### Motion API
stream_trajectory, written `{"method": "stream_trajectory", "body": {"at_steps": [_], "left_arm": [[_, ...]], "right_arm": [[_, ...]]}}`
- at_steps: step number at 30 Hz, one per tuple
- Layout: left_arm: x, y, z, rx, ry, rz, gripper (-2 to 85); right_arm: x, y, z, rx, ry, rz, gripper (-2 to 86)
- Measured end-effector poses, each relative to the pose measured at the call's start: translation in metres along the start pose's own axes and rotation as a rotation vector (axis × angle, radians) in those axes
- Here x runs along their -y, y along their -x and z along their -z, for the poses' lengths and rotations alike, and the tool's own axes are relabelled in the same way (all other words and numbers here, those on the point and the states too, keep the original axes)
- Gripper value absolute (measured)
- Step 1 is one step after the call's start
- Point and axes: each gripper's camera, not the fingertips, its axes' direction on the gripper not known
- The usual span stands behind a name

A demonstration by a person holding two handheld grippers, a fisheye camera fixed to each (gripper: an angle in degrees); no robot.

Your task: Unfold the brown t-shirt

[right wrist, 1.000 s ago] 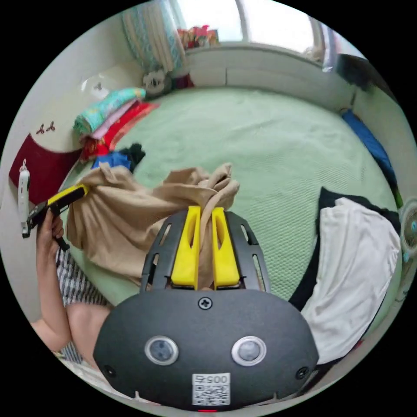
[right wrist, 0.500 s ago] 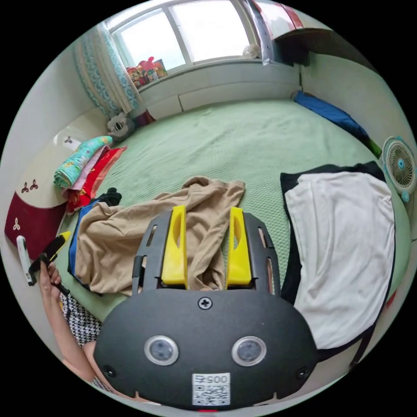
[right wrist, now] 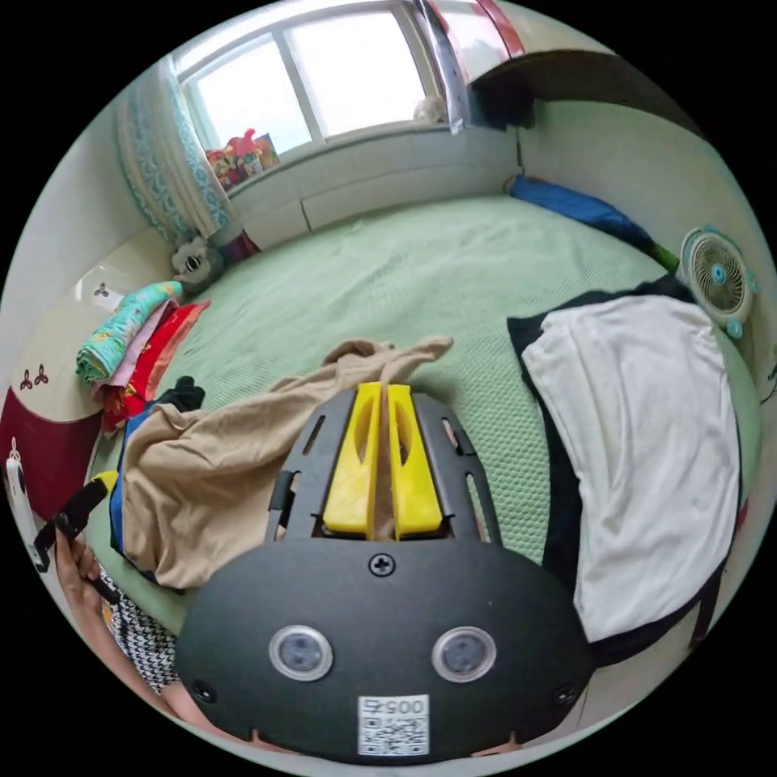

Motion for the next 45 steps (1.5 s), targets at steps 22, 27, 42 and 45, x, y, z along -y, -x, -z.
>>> {"method": "stream_trajectory", "body": {"at_steps": [22, 27, 42, 45], "left_arm": [[-0.066, -0.083, 0.088, -0.038, 0.005, -0.181, 6.9], [-0.095, -0.082, 0.089, -0.002, 0.084, -0.192, 8.1], [-0.14, -0.098, 0.071, 0.002, 0.214, -0.202, 8.1], [-0.142, -0.107, 0.078, -0.004, 0.202, -0.203, 8.0]], "right_arm": [[-0.22, -0.06, 0.208, 0.027, 0.355, 0.163, 2.0], [-0.214, -0.028, 0.224, 0.102, 0.283, 0.265, 8.1], [-0.203, 0.032, 0.198, -0.059, 0.297, 0.407, -0.7], [-0.221, 0.025, 0.268, 0.057, 0.127, 0.404, -1.4]]}}
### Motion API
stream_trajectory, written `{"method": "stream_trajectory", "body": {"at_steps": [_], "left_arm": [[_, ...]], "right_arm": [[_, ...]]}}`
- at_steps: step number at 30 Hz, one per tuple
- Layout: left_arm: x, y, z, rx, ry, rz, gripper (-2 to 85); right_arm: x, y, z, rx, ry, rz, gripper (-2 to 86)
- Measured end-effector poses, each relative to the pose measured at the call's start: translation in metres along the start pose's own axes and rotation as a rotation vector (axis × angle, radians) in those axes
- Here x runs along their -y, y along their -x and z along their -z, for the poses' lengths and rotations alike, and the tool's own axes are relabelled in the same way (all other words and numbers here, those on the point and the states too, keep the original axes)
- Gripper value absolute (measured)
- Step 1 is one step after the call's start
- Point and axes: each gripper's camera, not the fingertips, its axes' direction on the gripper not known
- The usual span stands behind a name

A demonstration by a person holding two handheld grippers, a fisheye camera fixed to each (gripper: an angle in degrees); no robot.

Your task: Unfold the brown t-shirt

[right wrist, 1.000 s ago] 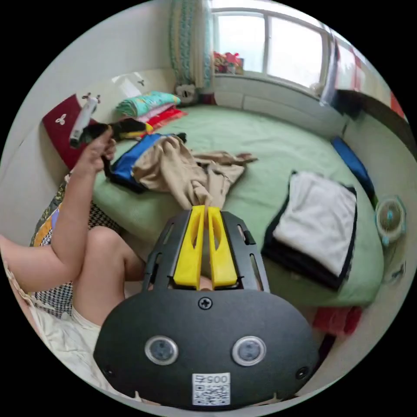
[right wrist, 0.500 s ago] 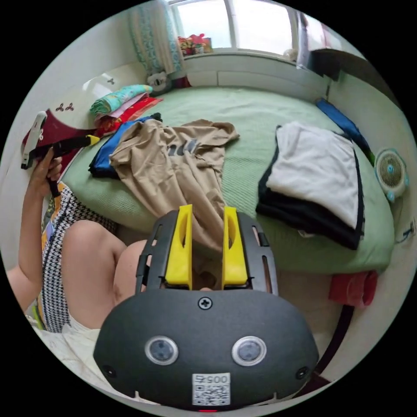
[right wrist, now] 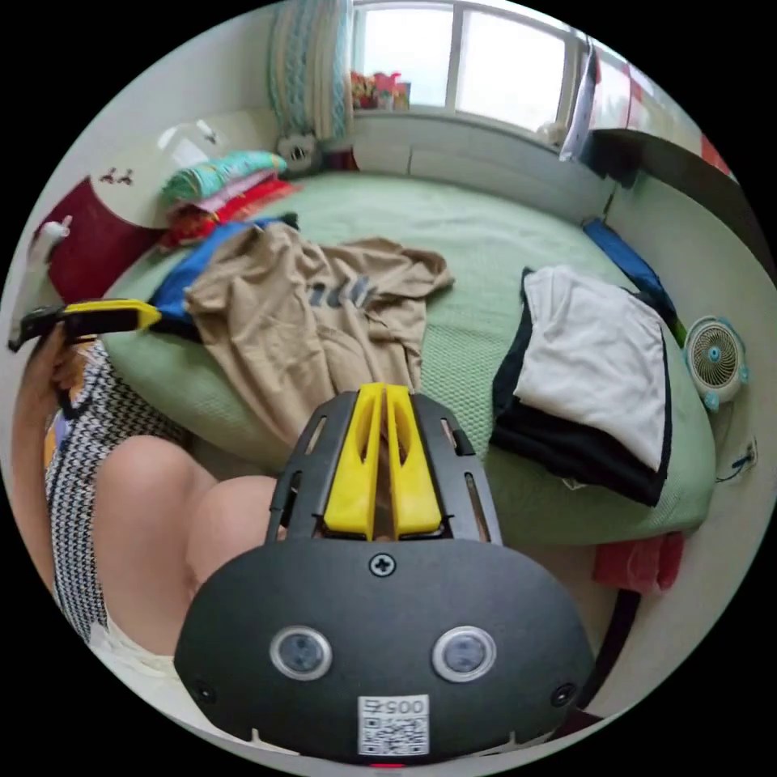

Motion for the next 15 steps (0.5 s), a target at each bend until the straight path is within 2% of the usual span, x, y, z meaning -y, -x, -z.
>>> {"method": "stream_trajectory", "body": {"at_steps": [3, 6, 8, 11, 15], "left_arm": [[-0.002, -0.015, 0.006, -0.002, -0.01, -0.012, 7.9], [-0.004, -0.03, 0.011, 0.011, -0.016, -0.036, 8.0], [-0.004, -0.037, 0.012, 0.02, -0.017, -0.046, 8.0], [-0.005, -0.045, 0.017, 0.034, -0.039, -0.036, 8.3], [0.001, -0.053, 0.018, 0.045, -0.051, -0.046, 10.1]], "right_arm": [[-0.034, 0.0, 0.053, -0.011, -0.087, -0.022, -1.5], [-0.072, -0.009, 0.089, 0.142, -0.109, -0.028, -1.4], [-0.093, -0.014, 0.102, 0.185, -0.083, -0.024, -1.3], [-0.12, -0.018, 0.113, 0.139, 0.0, 0.019, -1.1], [-0.144, -0.021, 0.128, 0.239, 0.105, 0.095, -1.0]]}}
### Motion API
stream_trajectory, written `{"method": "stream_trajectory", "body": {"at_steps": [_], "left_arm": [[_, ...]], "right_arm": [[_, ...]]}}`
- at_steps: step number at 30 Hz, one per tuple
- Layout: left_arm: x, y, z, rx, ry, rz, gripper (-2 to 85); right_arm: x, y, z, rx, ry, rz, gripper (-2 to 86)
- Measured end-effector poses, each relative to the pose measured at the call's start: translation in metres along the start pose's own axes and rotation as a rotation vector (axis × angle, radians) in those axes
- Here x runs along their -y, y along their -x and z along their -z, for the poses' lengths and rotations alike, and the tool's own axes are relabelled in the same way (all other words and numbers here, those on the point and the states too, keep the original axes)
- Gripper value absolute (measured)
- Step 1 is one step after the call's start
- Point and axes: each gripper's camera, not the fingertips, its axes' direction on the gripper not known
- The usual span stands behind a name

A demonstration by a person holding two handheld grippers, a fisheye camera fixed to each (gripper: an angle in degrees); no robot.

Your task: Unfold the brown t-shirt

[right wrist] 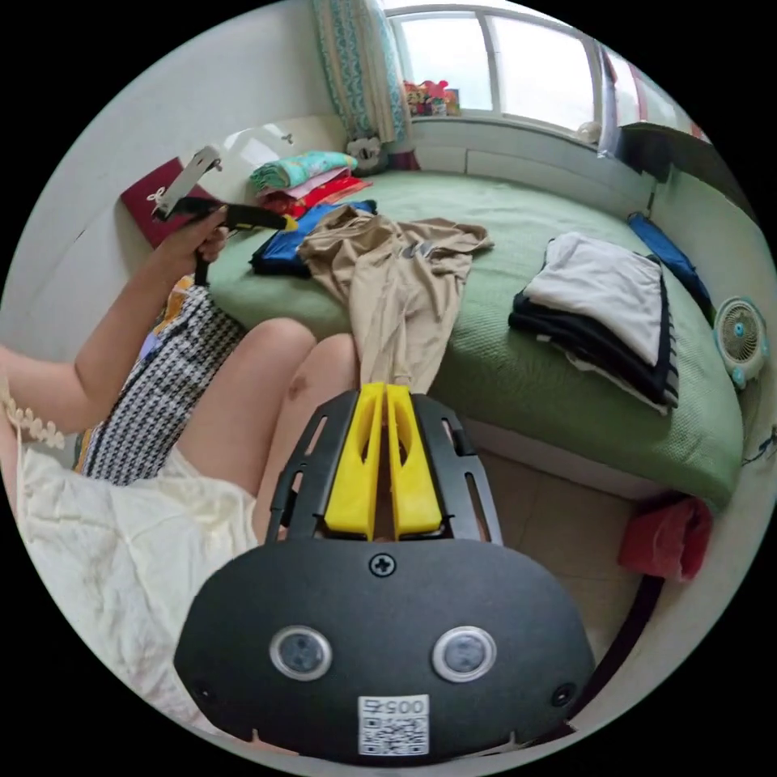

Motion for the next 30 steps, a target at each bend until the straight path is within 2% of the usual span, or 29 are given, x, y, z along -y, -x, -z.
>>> {"method": "stream_trajectory", "body": {"at_steps": [6, 10, 14, 19, 23, 30], "left_arm": [[0.043, -0.013, -0.038, 0.045, 0.022, -0.069, 16.6], [0.08, -0.02, -0.069, 0.114, 0.038, -0.099, 17.8], [0.12, -0.021, -0.103, 0.12, 0.08, -0.095, 13.9], [0.148, -0.012, -0.145, 0.073, 0.155, -0.047, 13.1], [0.146, -0.001, -0.17, 0.068, 0.285, -0.044, 3.1], [0.086, 0.027, -0.084, -0.081, 0.072, -0.113, 0.6]], "right_arm": [[-0.017, -0.01, 0.005, -0.042, 0.025, -0.048, -1.0], [-0.013, -0.012, 0.009, -0.079, 0.036, -0.009, -1.0], [-0.009, -0.02, 0.017, -0.092, 0.025, -0.01, -1.0], [-0.001, -0.042, 0.022, -0.073, 0.025, -0.061, -0.9], [0.002, -0.049, 0.023, -0.094, 0.036, -0.06, -1.0], [0.003, -0.065, 0.031, -0.11, 0.016, -0.068, -1.0]]}}
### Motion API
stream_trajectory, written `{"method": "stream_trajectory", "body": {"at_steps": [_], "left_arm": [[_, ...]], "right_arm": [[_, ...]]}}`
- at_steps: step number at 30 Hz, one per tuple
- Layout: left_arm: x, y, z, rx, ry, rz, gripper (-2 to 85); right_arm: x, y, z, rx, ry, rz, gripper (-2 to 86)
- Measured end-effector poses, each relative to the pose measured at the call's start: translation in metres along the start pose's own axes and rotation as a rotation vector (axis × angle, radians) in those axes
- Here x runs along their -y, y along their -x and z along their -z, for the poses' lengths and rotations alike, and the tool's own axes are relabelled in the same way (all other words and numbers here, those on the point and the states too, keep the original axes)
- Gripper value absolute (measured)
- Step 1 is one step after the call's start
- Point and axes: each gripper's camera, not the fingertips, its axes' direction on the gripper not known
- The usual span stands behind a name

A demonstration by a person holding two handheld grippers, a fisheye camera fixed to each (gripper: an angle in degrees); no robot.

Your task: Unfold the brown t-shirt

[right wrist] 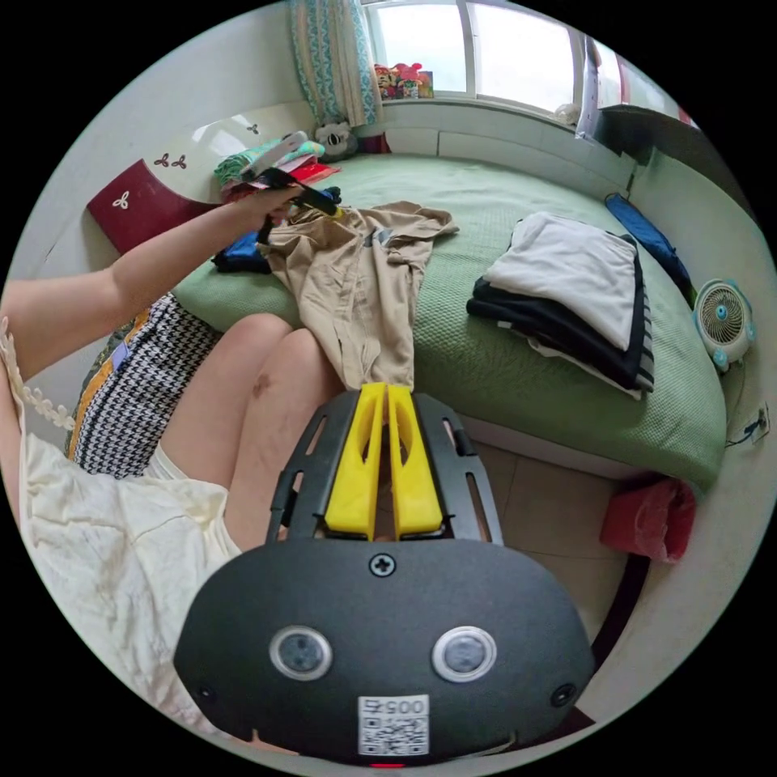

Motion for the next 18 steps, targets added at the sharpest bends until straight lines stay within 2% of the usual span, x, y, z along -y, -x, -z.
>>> {"method": "stream_trajectory", "body": {"at_steps": [6, 9, 14, 18], "left_arm": [[-0.099, 0.024, 0.111, -0.073, -0.163, 0.011, 0.3], [-0.162, 0.025, 0.155, -0.034, -0.204, 0.014, 0.2], [-0.273, 0.023, 0.167, -0.017, -0.14, 0.084, 0.3], [-0.363, 0.039, 0.123, -0.032, 0.004, 0.29, 0.3]], "right_arm": [[0.002, -0.009, 0.031, -0.01, -0.125, -0.003, -1.0], [-0.002, -0.014, 0.052, -0.011, -0.195, -0.003, -1.0], [-0.02, -0.033, 0.073, 0.044, -0.218, -0.041, -0.9], [-0.038, -0.06, 0.041, 0.141, -0.032, -0.131, -0.8]]}}
